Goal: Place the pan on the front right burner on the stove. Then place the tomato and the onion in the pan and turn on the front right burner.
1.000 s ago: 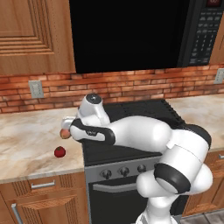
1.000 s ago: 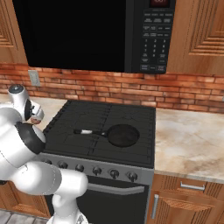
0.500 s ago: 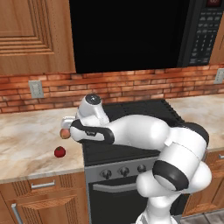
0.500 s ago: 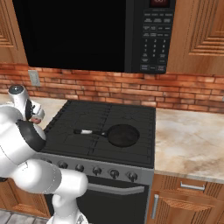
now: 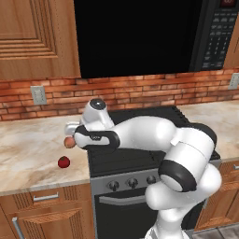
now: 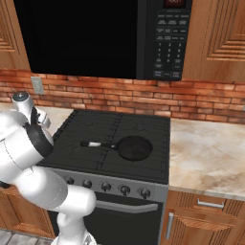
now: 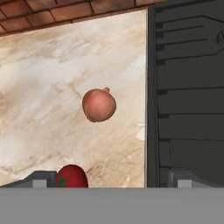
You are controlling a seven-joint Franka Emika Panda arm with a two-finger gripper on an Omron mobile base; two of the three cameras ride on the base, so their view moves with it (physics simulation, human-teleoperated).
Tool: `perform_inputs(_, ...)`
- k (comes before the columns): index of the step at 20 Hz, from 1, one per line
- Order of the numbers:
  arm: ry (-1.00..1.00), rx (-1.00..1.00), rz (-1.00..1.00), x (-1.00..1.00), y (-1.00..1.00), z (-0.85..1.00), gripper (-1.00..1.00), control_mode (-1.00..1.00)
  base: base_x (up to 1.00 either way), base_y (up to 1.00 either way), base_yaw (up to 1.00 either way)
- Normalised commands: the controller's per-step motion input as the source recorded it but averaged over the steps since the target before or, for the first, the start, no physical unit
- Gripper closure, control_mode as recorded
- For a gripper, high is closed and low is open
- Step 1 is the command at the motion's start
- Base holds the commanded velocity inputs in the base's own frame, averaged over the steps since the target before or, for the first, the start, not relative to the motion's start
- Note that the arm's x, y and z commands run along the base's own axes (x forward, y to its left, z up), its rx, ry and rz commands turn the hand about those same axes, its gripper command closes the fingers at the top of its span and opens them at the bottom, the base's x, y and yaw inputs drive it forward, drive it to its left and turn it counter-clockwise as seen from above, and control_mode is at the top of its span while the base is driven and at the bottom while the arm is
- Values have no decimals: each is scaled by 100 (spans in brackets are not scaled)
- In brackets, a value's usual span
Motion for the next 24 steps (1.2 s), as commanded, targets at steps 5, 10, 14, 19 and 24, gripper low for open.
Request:
perform_inputs(5, 0, 0, 0, 9, 10, -5, -100, -100, 0, 0, 0)
perform_inputs(10, 0, 0, 0, 3, 5, -13, -100, -100, 0, 0, 0)
perform_inputs(14, 0, 0, 0, 3, 0, -15, -100, -100, 0, 0, 0)
perform_inputs(19, 0, 0, 0, 7, 0, -10, -100, -100, 0, 0, 0)
perform_inputs(24, 0, 0, 0, 10, 4, -9, -100, -100, 0, 0, 0)
